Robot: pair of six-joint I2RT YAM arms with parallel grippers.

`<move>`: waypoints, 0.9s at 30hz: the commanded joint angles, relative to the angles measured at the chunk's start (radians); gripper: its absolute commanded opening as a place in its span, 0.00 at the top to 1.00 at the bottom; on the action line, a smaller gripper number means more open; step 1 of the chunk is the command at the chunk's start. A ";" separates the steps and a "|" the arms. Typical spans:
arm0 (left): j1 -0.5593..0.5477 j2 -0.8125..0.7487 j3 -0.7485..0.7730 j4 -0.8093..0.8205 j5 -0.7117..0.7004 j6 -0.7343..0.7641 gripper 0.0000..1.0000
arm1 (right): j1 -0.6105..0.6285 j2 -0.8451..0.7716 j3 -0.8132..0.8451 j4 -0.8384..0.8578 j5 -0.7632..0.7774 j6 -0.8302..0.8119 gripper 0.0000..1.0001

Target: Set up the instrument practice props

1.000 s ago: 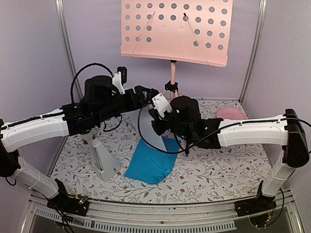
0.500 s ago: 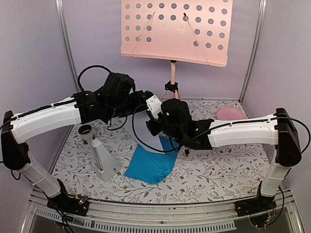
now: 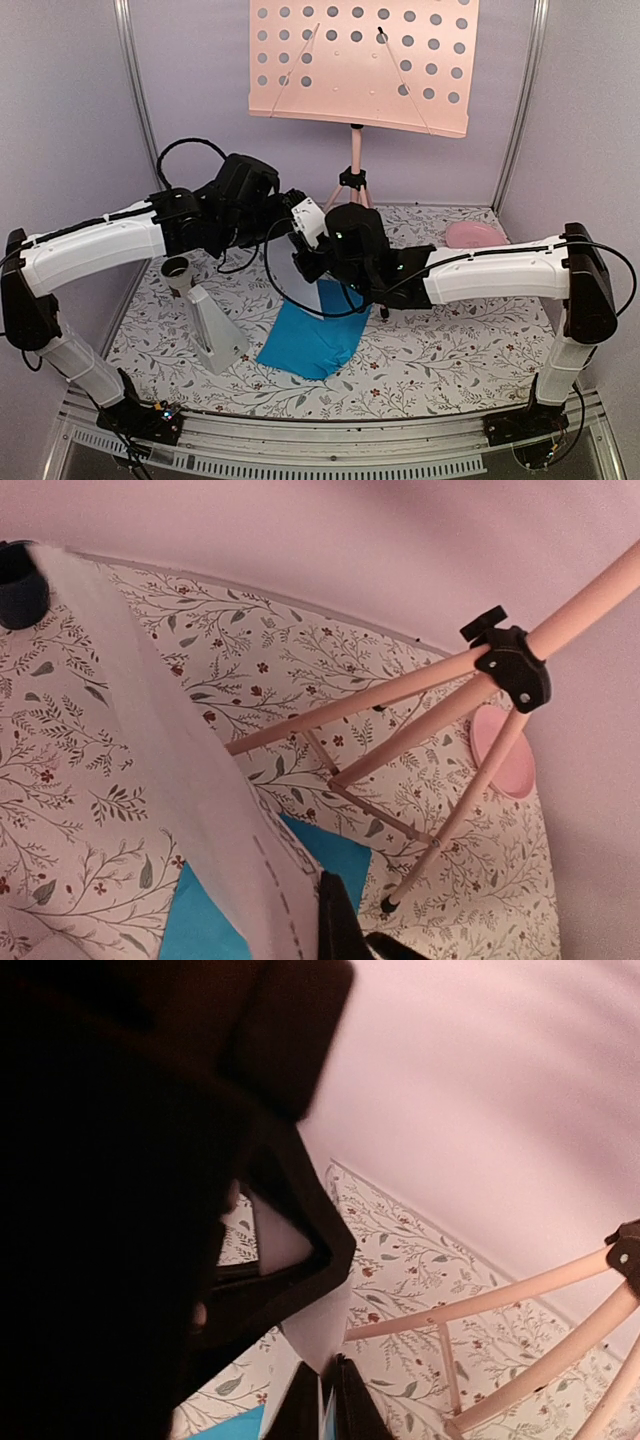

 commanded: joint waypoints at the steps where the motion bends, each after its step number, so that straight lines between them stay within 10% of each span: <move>1: -0.016 -0.086 -0.055 0.118 0.018 0.102 1.00 | 0.012 -0.029 -0.001 -0.044 -0.149 -0.007 0.68; 5: 0.001 -0.184 -0.137 0.241 0.167 0.364 1.00 | -0.030 -0.173 -0.118 -0.032 -0.421 0.029 0.22; 9: 0.009 -0.298 -0.206 0.263 0.386 0.595 1.00 | -0.144 -0.347 -0.257 -0.013 -0.706 0.096 0.00; 18: 0.003 -0.451 -0.209 0.118 0.912 0.902 1.00 | -0.362 -0.586 -0.336 -0.105 -1.087 0.082 0.01; 27: -0.008 -0.478 -0.192 0.048 1.137 1.053 1.00 | -0.416 -0.606 -0.219 -0.352 -1.207 -0.064 0.01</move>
